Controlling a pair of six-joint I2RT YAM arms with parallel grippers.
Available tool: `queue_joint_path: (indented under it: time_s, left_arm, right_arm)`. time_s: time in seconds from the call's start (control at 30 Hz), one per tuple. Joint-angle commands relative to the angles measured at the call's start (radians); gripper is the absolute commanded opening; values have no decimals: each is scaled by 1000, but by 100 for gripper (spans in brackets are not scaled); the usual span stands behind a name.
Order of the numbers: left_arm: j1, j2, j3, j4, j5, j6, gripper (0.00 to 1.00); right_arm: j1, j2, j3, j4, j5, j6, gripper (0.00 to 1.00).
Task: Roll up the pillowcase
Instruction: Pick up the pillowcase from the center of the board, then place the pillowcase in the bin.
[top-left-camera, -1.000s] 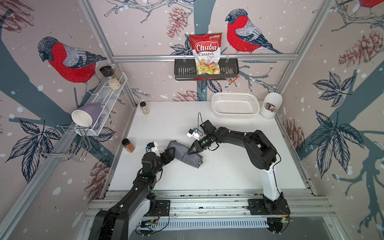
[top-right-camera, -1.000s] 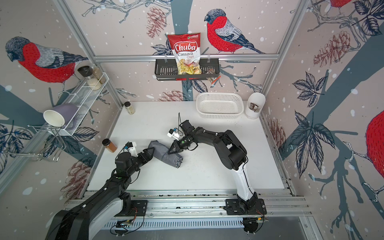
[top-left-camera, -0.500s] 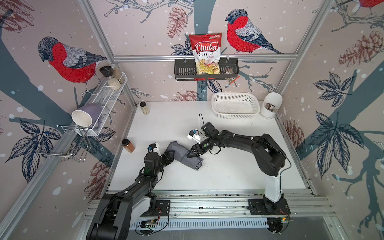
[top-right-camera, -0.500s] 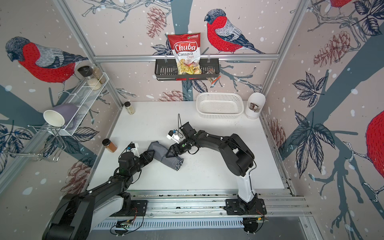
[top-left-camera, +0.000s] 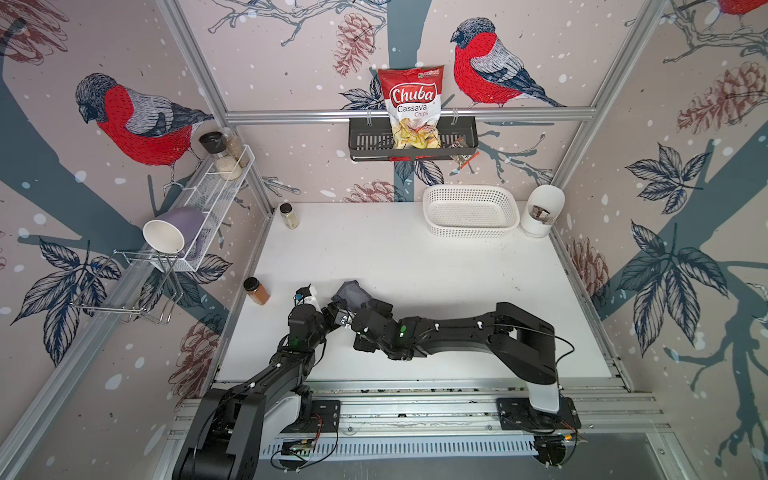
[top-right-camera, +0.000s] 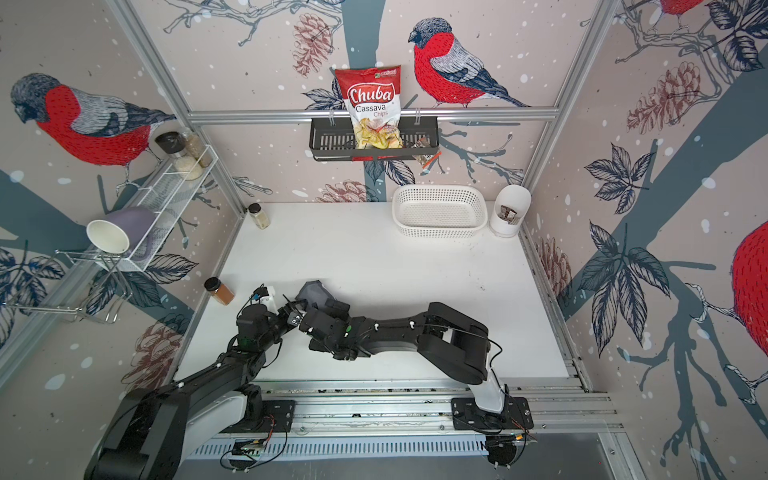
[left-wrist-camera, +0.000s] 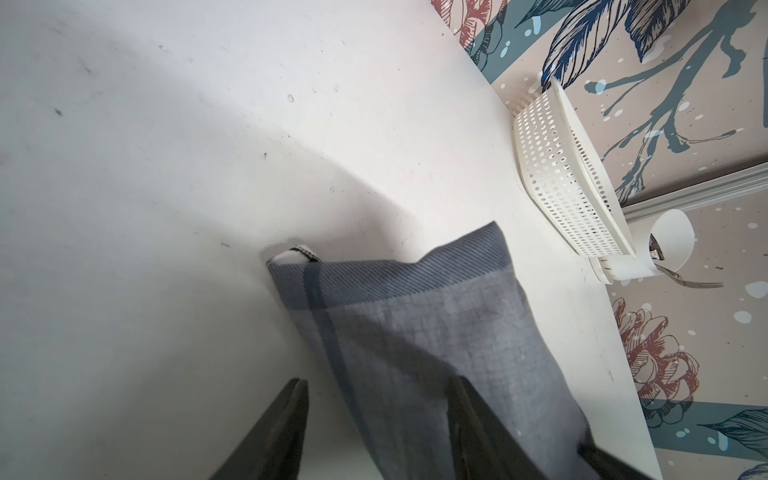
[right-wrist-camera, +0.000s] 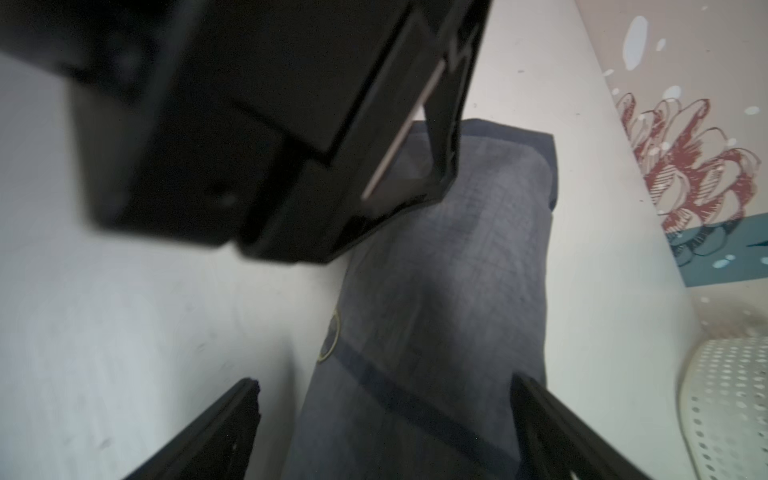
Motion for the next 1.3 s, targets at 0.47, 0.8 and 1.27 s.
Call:
queue_joint_path:
  time_s: [0.47, 0.8, 1.27]
  left_arm:
    - [45, -186, 8, -182, -142, -25, 65]
    - [56, -374, -28, -273, -220, -20, 68]
    - [56, -520, -89, -249, -240, -2, 68]
  right_arm:
    - [-176, 79, -62, -104, 53, 144, 38]
    - [-498, -155, -232, 153, 283, -277, 0]
    - [-929, -52, -128, 596, -33, -1092, 0]
